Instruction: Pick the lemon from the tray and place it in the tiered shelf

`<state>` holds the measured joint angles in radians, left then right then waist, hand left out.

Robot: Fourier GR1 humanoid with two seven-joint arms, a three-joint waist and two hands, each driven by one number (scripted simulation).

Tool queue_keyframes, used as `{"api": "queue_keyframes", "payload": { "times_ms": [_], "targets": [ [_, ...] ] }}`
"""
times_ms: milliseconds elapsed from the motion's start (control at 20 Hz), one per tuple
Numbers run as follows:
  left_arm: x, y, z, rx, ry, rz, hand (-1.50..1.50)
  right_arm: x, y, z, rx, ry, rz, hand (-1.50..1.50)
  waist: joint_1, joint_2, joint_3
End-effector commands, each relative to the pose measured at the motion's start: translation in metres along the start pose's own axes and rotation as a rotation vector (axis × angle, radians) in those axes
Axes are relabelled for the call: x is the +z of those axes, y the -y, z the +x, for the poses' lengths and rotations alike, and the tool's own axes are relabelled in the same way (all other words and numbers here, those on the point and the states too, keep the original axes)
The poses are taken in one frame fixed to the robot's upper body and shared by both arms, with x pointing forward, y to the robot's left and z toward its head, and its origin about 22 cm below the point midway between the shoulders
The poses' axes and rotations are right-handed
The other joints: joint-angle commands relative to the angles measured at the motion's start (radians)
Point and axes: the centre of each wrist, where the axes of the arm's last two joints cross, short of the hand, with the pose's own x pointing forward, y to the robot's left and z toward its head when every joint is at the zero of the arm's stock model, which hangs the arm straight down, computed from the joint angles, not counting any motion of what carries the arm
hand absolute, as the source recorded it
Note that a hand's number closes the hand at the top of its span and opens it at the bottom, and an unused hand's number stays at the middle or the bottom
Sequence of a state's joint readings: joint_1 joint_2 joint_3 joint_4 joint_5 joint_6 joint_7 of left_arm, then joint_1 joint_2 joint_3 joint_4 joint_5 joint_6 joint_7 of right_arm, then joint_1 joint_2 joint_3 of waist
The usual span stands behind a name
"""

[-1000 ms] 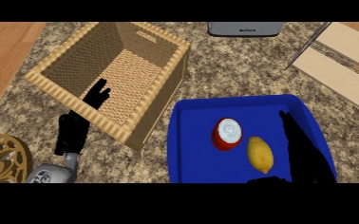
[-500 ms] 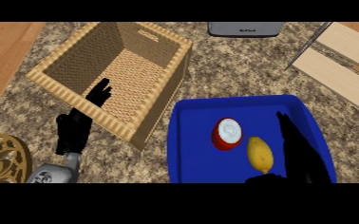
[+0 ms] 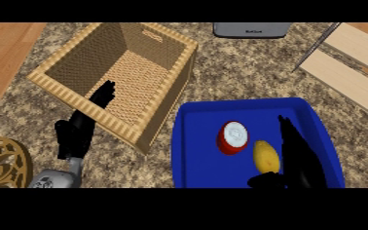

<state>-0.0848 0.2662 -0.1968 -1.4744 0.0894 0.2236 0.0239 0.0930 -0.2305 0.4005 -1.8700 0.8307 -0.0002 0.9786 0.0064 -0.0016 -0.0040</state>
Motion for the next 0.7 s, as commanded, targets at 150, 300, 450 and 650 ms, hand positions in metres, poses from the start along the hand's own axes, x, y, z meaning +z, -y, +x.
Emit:
{"api": "queue_keyframes", "payload": {
  "times_ms": [150, 300, 450, 650],
  "targets": [
    [-0.021, 0.020, 0.024, -0.034, 0.075, -0.110, 0.00, -0.020, -0.013, -0.018, 0.001, -0.002, 0.015, -1.50, -0.012, 0.003, 0.005],
    [-0.009, 0.030, 0.020, -0.045, 0.078, -0.100, 0.00, -0.010, -0.020, -0.021, -0.017, 0.001, 0.029, -1.50, -0.013, 0.001, 0.005],
    [-0.016, -0.003, 0.009, -0.047, 0.068, -0.102, 0.00, -0.009, -0.025, -0.023, -0.006, -0.004, 0.036, -1.50, -0.014, 0.002, 0.004],
    [-0.027, 0.015, 0.024, -0.037, 0.061, -0.100, 0.00, 0.000, -0.031, -0.019, 0.024, -0.002, 0.065, -1.50, -0.019, 0.002, 0.004]
  ]
}}
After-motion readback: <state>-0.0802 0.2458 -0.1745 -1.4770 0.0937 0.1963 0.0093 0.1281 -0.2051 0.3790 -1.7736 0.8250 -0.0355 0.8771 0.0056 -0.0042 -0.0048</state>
